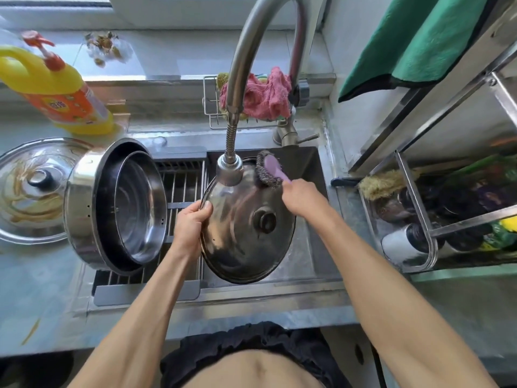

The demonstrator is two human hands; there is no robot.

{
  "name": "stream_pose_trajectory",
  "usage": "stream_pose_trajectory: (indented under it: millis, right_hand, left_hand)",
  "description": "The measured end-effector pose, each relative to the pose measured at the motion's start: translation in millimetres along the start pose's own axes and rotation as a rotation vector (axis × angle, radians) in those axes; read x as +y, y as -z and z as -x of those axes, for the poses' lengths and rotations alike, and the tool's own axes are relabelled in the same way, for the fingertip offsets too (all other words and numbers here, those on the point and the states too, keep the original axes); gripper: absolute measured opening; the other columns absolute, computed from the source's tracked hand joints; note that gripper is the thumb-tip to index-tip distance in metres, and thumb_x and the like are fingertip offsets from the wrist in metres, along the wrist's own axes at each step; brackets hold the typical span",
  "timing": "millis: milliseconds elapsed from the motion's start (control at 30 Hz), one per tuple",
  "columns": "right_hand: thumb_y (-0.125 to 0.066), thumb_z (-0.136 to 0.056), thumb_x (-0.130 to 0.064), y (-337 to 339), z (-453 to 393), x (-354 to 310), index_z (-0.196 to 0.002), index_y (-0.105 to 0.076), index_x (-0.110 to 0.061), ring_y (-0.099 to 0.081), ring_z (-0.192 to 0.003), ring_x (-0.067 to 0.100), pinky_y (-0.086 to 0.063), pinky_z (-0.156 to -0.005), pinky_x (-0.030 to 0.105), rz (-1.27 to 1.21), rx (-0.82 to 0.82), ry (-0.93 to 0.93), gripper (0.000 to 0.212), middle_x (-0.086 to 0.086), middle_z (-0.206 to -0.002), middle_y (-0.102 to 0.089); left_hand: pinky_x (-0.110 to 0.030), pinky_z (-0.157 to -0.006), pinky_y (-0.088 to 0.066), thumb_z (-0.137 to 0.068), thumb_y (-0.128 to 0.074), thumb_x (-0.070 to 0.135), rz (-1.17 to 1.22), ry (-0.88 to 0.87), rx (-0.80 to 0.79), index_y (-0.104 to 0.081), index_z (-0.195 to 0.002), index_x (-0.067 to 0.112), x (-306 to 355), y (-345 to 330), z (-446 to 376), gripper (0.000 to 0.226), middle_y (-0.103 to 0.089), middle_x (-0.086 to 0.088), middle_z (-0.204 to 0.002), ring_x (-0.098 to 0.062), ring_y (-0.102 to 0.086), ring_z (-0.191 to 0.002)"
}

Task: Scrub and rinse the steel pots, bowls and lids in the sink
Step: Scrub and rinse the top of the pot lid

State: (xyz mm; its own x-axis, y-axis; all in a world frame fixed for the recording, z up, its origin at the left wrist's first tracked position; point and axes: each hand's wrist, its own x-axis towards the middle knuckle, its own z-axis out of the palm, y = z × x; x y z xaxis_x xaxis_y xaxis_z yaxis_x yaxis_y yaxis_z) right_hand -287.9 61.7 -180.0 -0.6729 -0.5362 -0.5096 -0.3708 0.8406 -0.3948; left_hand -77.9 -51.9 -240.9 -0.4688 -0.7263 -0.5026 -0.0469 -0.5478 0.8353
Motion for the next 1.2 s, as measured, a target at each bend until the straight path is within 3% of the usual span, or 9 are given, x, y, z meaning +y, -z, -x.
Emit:
stream_pose_trajectory:
  millis: [300,433,600,733,867,933,1000,1067,1200]
  right_hand:
    - [-0.033,-0.102,-0.037,-46,0,63,-0.130,-0.057,-0.001,-0.057,-0.116,0.038,-0.044,-0.090,0.036,-0.048,-0.084,-0.227,0.051,0.024,-0.129,-0.059]
    - [-0.028,-0.104,-0.034,-73,36,82,-0.125,-0.060,-0.003,-0.058,-0.112,0.039,-0.045,-0.089,0.039,0.023,-0.158,-0.140,0.049,0.026,-0.122,-0.062]
    - [-0.023,-0.105,-0.039,-88,95,70,-0.123,-0.056,-0.010,-0.060,-0.106,0.039,-0.046,-0.086,0.044,0.183,-0.171,0.067,0.047,0.022,-0.117,-0.062]
    - [-0.027,-0.105,-0.037,-84,113,31,-0.118,-0.053,-0.009,-0.063,-0.102,0.039,-0.047,-0.078,0.042,0.296,-0.091,0.270,0.040,0.020,-0.112,-0.064]
    - [-0.029,-0.106,-0.036,-67,99,1,-0.118,-0.053,-0.008,-0.063,-0.103,0.039,-0.045,-0.078,0.040,0.317,0.012,0.339,0.039,0.018,-0.114,-0.063]
    - [-0.029,-0.106,-0.036,-58,89,-5,-0.120,-0.054,-0.007,-0.061,-0.106,0.040,-0.044,-0.079,0.041,0.284,0.026,0.330,0.041,0.020,-0.116,-0.063]
    - [-0.029,-0.105,-0.036,-46,76,-8,-0.122,-0.055,-0.007,-0.060,-0.109,0.041,-0.046,-0.083,0.043,0.230,0.040,0.303,0.042,0.022,-0.118,-0.062]
    - [-0.030,-0.105,-0.035,-36,61,-9,-0.124,-0.057,-0.006,-0.059,-0.110,0.042,-0.046,-0.086,0.043,0.185,0.054,0.252,0.044,0.023,-0.119,-0.062]
    - [-0.031,-0.104,-0.036,-28,39,0,-0.126,-0.058,-0.007,-0.059,-0.110,0.040,-0.046,-0.087,0.040,0.137,0.038,0.127,0.045,0.023,-0.122,-0.061]
  left_hand:
    - [-0.035,-0.063,-0.062,-0.105,-0.046,0.014,0.334,0.138,0.143,-0.065,-0.085,0.016,-1,21,0,0.027,-0.076,-0.002,-0.079,-0.018,-0.074,-0.074]
    - [-0.057,-0.092,-0.056,-0.100,-0.054,0.024,0.485,0.197,0.248,-0.069,-0.092,0.020,-9,23,-3,0.018,-0.073,-0.012,-0.117,-0.033,-0.069,-0.110]
    - [-0.059,-0.098,-0.052,-0.101,-0.052,0.022,0.580,0.204,0.277,-0.064,-0.125,0.016,-15,3,1,0.028,-0.069,-0.012,-0.126,-0.033,-0.068,-0.113]
    - [-0.043,-0.087,-0.059,-0.104,-0.052,0.024,0.416,0.184,0.220,-0.063,-0.109,0.015,-22,-22,12,0.015,-0.071,-0.009,-0.108,-0.025,-0.070,-0.096]
    - [-0.050,-0.102,-0.052,-0.091,-0.065,0.047,0.294,0.153,0.097,-0.064,-0.127,0.003,-26,-22,19,0.057,-0.069,-0.020,-0.124,-0.033,-0.067,-0.115]
    - [-0.045,-0.098,-0.056,-0.100,-0.060,0.036,0.229,0.114,0.043,-0.066,-0.124,0.002,-23,-18,24,0.043,-0.071,-0.021,-0.118,-0.032,-0.070,-0.110]
    - [-0.038,-0.084,-0.062,-0.102,-0.056,0.020,0.169,0.065,0.015,-0.069,-0.110,0.002,-20,-15,27,0.024,-0.075,-0.017,-0.101,-0.026,-0.074,-0.090]
    - [-0.035,-0.075,-0.063,-0.103,-0.053,0.015,0.172,0.039,0.017,-0.067,-0.108,0.003,-17,-8,27,0.020,-0.076,-0.013,-0.094,-0.022,-0.075,-0.081]
    - [-0.051,-0.092,-0.058,-0.105,-0.051,0.021,0.255,0.101,0.079,-0.061,-0.127,0.003,-13,2,26,0.031,-0.072,-0.019,-0.118,-0.033,-0.071,-0.107]
